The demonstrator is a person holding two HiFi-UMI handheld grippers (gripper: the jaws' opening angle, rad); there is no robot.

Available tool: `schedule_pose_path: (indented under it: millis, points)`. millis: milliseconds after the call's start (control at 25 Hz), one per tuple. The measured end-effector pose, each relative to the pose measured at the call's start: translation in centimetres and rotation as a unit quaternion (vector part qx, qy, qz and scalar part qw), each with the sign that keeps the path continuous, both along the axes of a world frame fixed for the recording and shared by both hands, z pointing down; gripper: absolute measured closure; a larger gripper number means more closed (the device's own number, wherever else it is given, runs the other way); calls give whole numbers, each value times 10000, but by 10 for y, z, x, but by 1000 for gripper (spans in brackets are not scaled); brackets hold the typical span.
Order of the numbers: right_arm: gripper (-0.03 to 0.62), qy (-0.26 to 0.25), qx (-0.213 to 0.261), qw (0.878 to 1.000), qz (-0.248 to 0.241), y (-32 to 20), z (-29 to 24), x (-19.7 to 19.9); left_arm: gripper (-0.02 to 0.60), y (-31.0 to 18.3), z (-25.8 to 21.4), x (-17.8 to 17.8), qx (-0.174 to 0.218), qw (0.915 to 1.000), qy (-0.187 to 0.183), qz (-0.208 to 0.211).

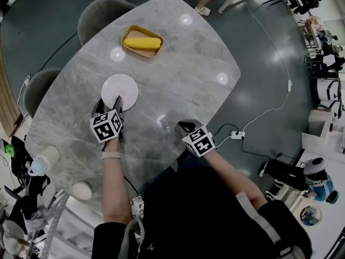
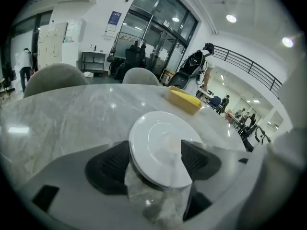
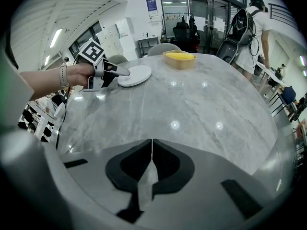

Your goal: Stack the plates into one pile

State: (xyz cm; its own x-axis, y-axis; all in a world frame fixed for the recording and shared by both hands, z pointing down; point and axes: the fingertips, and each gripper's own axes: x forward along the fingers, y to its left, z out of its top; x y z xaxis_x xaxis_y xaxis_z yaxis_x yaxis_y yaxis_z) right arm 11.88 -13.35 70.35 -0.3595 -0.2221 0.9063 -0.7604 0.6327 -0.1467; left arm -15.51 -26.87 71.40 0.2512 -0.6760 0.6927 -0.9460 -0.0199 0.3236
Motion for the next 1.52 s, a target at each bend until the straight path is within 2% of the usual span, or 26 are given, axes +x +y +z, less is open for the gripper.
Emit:
schedule_pose_path:
  millis: [160,400,760,920,1200,1400,1520]
  points:
    - [576,-48,63,10000,24,0,-4,3,250,1,-6,-1,36,10000,27,-35]
    - [576,-181,173,9997,-71,-2,-14,-1,252,10,-25,5,182,9997,-136,48]
    - [576,-535,446,9965,-464,-9,-37,-20,257,47,-57,27,262,9985,-340,330]
    - [576,-778,584,9930,-662,-14,-53,-36,280,66,-73,28,326,9984,-391,264]
    - [576,-1274,865,9828,-1023,-27,-91,-68,368,100,-113,21,616,9972,-417,-123]
    - [576,-1642,1089,9718,-1295,-31,-128,-90,508,124,-148,15,940,9928,-508,-536]
    - [576,-1864,1235,9640,-1439,-34,-153,-100,568,135,-171,13,1192,9884,-590,-735]
